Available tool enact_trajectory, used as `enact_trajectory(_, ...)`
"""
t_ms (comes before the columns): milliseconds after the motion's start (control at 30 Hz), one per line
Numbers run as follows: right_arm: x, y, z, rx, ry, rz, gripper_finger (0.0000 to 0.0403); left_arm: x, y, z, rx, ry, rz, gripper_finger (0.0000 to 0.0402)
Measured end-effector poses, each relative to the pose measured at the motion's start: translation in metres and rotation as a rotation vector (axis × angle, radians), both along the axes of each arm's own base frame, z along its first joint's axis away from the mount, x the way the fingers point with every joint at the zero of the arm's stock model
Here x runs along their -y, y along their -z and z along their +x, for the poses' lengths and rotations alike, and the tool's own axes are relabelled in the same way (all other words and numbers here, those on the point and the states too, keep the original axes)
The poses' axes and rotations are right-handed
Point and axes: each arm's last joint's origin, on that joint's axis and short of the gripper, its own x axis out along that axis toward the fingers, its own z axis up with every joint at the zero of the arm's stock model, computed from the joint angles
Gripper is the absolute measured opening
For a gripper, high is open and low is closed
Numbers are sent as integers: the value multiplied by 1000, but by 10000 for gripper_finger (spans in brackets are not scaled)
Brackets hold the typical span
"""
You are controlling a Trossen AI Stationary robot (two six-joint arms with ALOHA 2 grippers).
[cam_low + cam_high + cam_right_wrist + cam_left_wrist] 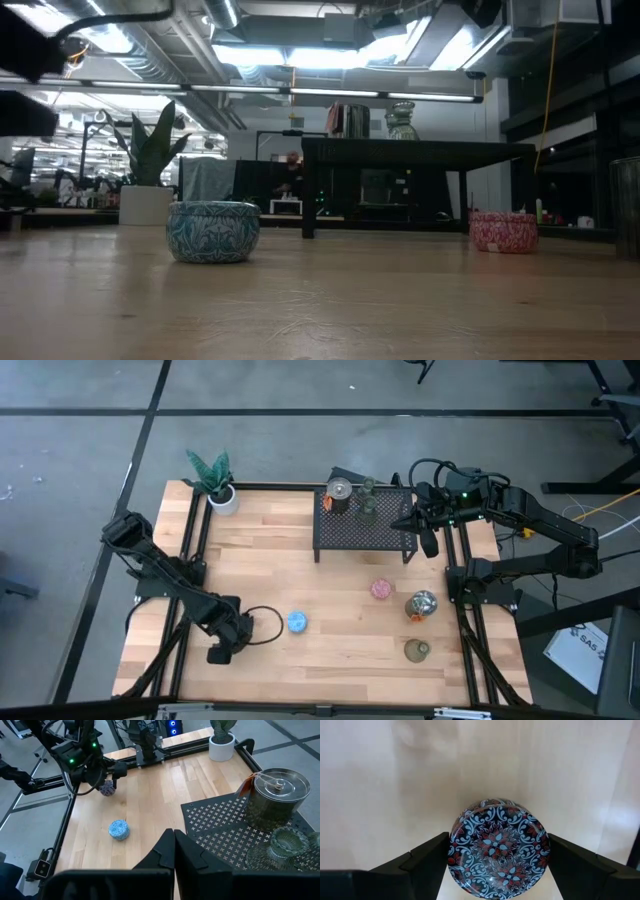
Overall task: Pick & Place candle stick holders
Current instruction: Put the red scented candle on the shelf
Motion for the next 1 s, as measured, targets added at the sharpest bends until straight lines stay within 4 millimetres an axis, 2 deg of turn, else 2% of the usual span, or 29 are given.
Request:
enact_trajectory(233,0,0,0,0,0,0,0,-24,-21,29,42,13,4,304)
enact_trajectory(500,0,0,0,0,-1,0,0,-71,-47,61,95,-24,20,304)
enact_trajectory(733,0,0,0,0,-1,0,0,-117,-73,77,135,-74,47,303)
enact_trajectory(1000,0,0,0,0,0,1,0,-159,-113,92,166,-140,71,303)
